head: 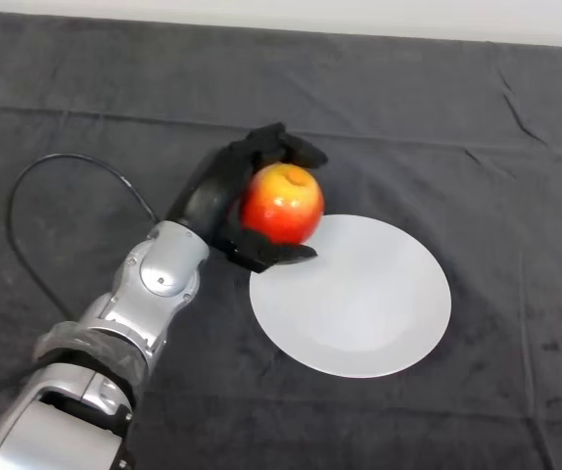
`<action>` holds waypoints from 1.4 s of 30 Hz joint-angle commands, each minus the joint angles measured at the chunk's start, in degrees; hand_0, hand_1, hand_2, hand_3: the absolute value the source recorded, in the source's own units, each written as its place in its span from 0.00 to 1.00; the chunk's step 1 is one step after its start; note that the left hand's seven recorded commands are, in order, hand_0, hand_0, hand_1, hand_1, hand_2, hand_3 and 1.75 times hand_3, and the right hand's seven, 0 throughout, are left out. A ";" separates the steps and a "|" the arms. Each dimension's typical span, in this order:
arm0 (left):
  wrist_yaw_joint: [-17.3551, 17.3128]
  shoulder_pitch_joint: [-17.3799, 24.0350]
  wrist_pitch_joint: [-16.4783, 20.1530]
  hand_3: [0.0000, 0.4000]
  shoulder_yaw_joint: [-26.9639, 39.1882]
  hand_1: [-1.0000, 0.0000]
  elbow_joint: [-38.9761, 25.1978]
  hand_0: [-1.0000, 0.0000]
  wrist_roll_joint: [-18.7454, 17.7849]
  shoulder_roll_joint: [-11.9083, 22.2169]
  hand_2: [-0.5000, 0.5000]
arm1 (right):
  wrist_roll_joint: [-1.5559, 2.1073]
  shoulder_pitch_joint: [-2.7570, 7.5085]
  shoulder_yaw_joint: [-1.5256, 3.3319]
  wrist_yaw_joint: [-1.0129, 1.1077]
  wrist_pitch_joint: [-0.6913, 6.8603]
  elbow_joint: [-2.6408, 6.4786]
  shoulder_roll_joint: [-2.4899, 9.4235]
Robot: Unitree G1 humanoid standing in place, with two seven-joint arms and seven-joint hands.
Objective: Move the apple to the plate
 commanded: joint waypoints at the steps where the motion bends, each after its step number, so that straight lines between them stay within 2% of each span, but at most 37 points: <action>1: -0.58 -1.55 -1.70 1.00 -2.07 0.00 -2.74 0.00 -0.45 -1.32 0.50 | -0.11 6.45 -0.55 -0.14 3.93 5.87 7.82; 12: -1.32 -0.07 -1.49 1.00 -11.95 0.00 -4.82 0.00 -5.33 -2.19 0.50 | -0.11 6.46 -0.54 -0.13 3.94 5.86 7.82; 23: -1.13 1.32 -0.55 1.00 -22.01 0.00 -7.72 0.00 -10.68 -1.41 0.50 | -0.10 6.46 -0.53 -0.12 3.94 5.86 7.82; 42: -2.72 1.39 0.09 1.00 -30.63 0.00 -4.60 0.00 -16.48 -0.58 0.50 | -0.12 6.45 -0.55 -0.13 3.90 5.91 7.81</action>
